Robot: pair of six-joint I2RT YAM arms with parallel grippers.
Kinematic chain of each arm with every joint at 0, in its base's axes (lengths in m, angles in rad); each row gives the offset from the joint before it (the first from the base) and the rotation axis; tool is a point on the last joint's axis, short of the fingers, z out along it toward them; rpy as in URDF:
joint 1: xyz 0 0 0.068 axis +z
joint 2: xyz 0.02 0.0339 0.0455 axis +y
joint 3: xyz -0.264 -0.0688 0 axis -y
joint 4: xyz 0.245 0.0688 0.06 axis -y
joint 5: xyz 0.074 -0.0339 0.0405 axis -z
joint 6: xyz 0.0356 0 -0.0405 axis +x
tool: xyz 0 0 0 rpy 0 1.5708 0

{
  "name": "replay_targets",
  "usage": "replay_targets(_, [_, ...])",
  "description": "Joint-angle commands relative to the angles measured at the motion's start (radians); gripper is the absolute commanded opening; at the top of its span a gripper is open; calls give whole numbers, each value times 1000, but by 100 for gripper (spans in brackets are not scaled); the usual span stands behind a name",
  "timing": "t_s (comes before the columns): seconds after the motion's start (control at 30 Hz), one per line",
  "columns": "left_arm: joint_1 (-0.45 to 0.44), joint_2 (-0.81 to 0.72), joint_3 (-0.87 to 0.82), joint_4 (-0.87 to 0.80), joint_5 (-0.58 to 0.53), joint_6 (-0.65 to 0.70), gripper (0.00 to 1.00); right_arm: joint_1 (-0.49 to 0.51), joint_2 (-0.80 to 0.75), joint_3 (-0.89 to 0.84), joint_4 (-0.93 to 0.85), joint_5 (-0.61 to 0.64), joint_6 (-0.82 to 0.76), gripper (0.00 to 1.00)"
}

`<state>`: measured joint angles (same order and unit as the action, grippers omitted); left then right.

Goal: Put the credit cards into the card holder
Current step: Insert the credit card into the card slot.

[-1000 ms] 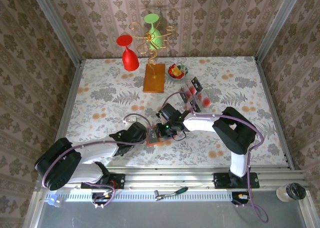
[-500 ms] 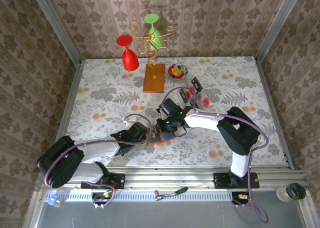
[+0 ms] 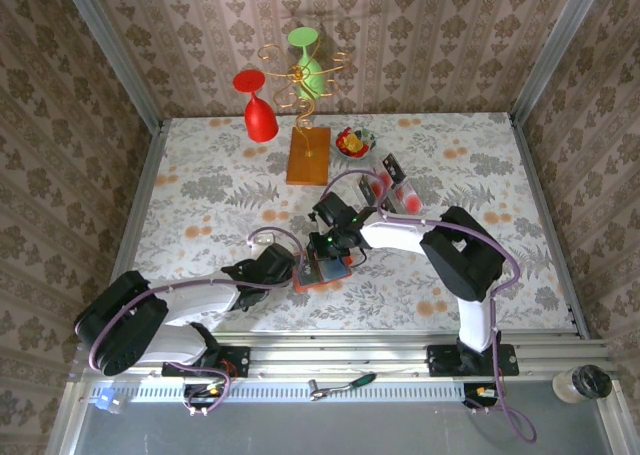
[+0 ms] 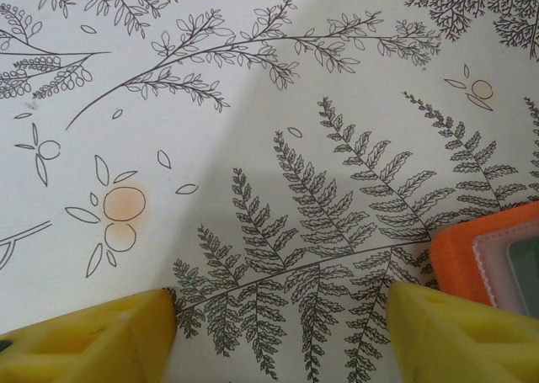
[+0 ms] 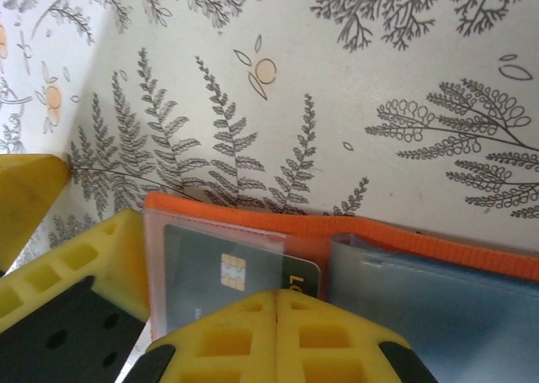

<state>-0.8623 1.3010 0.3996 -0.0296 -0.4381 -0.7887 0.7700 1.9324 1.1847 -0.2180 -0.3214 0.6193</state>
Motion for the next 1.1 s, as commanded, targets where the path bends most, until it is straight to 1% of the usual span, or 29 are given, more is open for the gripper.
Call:
replay_targets(0.0, [8, 31, -16, 6, 36, 9, 70, -4, -8, -6, -14, 22, -15, 4])
replay_targets(0.37, [8, 38, -18, 10, 38, 9, 69, -13, -57, -27, -20, 30, -26, 4])
replay_targets(0.73, [10, 35, -13, 9, 38, 13, 69, -21, 1, -14, -22, 12, -36, 4])
replay_targets(1.07, [8, 46, -9, 17, 42, 17, 69, -3, 37, 3, -24, -19, -41, 4])
